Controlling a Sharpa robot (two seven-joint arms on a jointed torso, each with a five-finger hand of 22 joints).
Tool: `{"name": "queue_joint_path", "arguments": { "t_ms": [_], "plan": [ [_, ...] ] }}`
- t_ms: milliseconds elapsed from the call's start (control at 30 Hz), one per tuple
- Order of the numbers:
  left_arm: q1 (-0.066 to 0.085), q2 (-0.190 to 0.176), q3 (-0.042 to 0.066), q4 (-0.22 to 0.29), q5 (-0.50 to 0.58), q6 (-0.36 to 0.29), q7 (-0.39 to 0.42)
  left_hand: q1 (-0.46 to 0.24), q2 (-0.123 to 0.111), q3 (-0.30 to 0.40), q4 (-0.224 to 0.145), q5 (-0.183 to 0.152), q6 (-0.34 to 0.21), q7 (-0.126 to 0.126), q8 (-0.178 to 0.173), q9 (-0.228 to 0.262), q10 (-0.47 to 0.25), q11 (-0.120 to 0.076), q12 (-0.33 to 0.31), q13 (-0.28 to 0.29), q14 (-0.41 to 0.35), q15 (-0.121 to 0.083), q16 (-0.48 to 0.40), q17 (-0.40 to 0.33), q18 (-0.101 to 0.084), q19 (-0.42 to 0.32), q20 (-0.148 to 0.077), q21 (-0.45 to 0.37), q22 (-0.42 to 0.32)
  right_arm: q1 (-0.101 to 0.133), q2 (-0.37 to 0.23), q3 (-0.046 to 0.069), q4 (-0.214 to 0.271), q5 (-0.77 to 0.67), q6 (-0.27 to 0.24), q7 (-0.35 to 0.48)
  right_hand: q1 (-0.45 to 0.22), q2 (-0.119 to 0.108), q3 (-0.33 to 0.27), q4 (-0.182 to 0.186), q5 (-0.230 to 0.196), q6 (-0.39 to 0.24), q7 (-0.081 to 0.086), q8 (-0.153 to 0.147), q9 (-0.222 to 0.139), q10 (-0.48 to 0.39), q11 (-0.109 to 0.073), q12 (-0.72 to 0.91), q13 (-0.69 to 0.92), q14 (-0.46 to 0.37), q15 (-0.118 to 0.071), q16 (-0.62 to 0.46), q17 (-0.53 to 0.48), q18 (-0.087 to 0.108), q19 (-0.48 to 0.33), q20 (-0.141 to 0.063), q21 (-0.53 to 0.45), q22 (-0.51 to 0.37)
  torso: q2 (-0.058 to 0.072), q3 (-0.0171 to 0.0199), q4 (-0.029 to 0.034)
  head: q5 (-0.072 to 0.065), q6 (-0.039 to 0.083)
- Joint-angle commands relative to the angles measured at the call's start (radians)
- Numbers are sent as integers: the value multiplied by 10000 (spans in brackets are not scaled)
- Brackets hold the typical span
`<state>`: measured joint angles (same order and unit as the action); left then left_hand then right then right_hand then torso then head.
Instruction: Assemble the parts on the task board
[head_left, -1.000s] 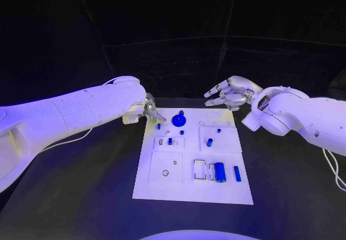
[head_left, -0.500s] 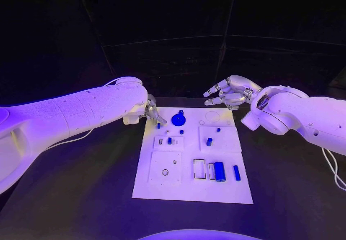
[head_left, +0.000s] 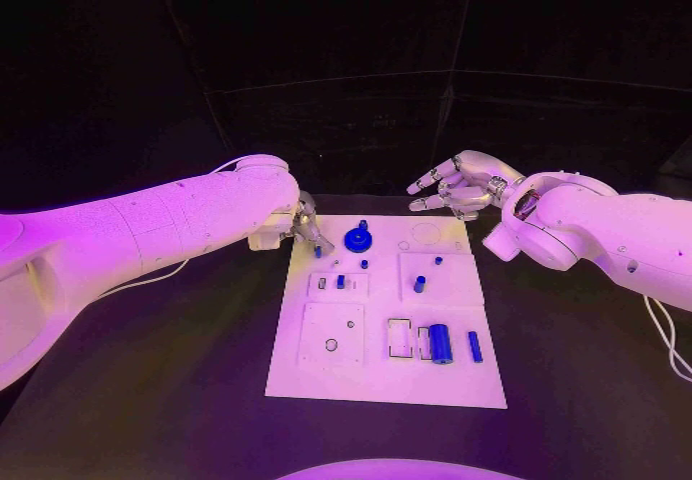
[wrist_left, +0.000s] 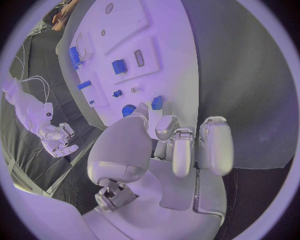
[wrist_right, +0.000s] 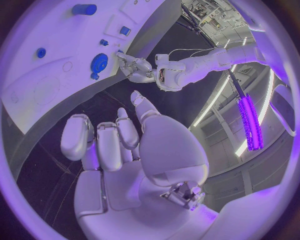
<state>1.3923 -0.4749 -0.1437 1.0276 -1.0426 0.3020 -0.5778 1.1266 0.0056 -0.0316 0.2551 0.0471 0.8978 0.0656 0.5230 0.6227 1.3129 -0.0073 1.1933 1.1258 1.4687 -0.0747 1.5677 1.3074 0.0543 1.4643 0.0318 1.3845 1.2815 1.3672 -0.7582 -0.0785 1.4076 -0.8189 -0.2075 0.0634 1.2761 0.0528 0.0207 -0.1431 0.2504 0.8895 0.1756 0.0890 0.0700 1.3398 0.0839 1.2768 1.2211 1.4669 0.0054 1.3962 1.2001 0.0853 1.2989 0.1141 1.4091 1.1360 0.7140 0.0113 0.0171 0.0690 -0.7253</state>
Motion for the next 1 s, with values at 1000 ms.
{"name": "queue_joint_path", "arguments": {
  "t_ms": [1000],
  "plan": [
    [-20, -702, 8, 975, 699, -1140, 91, 1961, 1246, 2223, -1568, -1, -41, -238, 549, 334, 162, -225, 68, 43, 1021, -139, 31, 2634, 58, 77, -141, -27, 27, 18, 39, 6, -86, -12, 57, -23, -58, 40, -44, 6, -33, -11, -40, 52, 6, -44, -28, -20, 12, 293, -16, -37, -4, 56, -56, 8, -63, -10, -13, 7, 8, 10, -75]
  ]
}}
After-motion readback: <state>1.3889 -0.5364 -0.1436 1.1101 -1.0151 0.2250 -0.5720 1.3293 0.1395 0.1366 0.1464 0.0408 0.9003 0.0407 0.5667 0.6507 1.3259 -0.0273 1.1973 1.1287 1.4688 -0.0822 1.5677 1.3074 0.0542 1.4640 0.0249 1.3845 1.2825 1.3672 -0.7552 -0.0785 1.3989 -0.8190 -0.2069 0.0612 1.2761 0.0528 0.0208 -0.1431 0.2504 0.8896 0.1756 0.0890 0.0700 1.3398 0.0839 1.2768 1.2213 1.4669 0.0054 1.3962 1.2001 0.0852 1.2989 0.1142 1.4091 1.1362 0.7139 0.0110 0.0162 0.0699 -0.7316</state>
